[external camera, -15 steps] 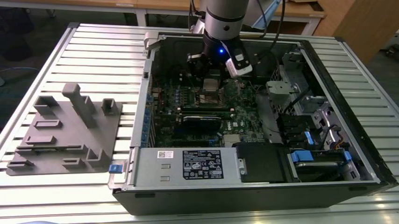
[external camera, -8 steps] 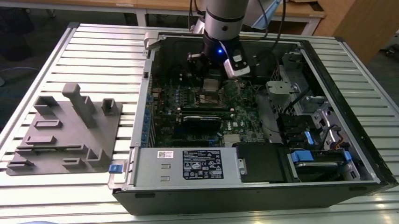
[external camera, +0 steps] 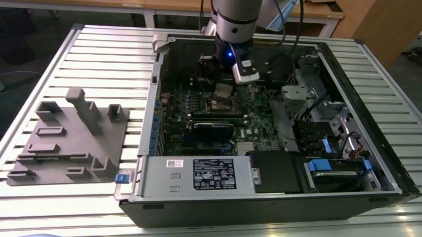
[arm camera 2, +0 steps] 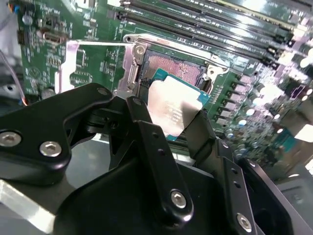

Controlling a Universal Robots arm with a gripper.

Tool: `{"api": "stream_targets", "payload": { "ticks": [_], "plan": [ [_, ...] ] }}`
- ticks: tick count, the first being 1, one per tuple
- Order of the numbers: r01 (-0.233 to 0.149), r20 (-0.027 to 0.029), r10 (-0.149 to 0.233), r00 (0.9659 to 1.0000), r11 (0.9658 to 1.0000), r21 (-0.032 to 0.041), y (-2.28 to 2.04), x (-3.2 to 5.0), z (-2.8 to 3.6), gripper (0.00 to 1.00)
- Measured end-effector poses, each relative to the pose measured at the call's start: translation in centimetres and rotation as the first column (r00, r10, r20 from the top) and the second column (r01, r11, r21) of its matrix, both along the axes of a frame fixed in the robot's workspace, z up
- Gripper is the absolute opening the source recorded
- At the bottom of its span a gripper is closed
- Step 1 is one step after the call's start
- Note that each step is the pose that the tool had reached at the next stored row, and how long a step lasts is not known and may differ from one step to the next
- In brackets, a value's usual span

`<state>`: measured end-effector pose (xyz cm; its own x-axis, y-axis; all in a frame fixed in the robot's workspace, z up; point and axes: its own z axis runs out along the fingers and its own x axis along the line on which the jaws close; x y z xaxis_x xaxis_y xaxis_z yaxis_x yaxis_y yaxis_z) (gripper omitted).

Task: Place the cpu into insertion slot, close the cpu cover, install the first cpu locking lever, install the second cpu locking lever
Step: 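Place the cpu into insertion slot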

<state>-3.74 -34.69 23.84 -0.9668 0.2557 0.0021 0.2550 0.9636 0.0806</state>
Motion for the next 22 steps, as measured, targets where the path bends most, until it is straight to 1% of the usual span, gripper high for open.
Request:
{"api": "stream_targets", "payload": {
  "ticks": [2, 5, 8, 10, 11, 12, 14, 17, 18, 20, 22],
  "plan": [
    [0.036, 0.0, -0.036, 0.9994, 0.9994, 0.0, 0.0, 0.0, -0.04, 0.54],
    [0.09, -0.0001, -0.09, 0.996, 0.996, -0.0001, 0.0, 0.0, -0.09, 0.54],
    [0.145, 0.0, -0.145, 0.9894, 0.9894, -0.0001, 0.0, 0.0, -0.15, 0.54],
    [0.18, 0.0, -0.18, 0.9837, 0.9837, -0.0001, 0.0, 0.0, -0.19, 0.54],
    [0.198, 0.0, -0.198, 0.9802, 0.9802, -0.0001, 0.0, 0.0, -0.21, 0.54],
    [0.216, 0.0, -0.216, 0.9764, 0.9764, -0.0001, 0.0, 0.0, -0.23, 0.54],
    [0.252, 0.0, -0.252, 0.9678, 0.9678, -0.0001, 0.0, 0.0, -0.27, 0.54],
    [0.304, 0.0001, -0.304, 0.9528, 0.9528, -0.0002, 0.0, 0.0, -0.34, 0.54],
    [0.321, 0.0002, -0.321, 0.9472, 0.9472, -0.0006, 0.0, 0.0, -0.36, 0.54],
    [0.355, 0.0004, -0.355, 0.9347, 0.9347, -0.0013, 0.0, 0.0, -0.4, 0.54],
    [0.389, 0.0004, -0.389, 0.9213, 0.9213, -0.0014, 0.0, 0.0, -0.43, 0.54]
  ]
}}
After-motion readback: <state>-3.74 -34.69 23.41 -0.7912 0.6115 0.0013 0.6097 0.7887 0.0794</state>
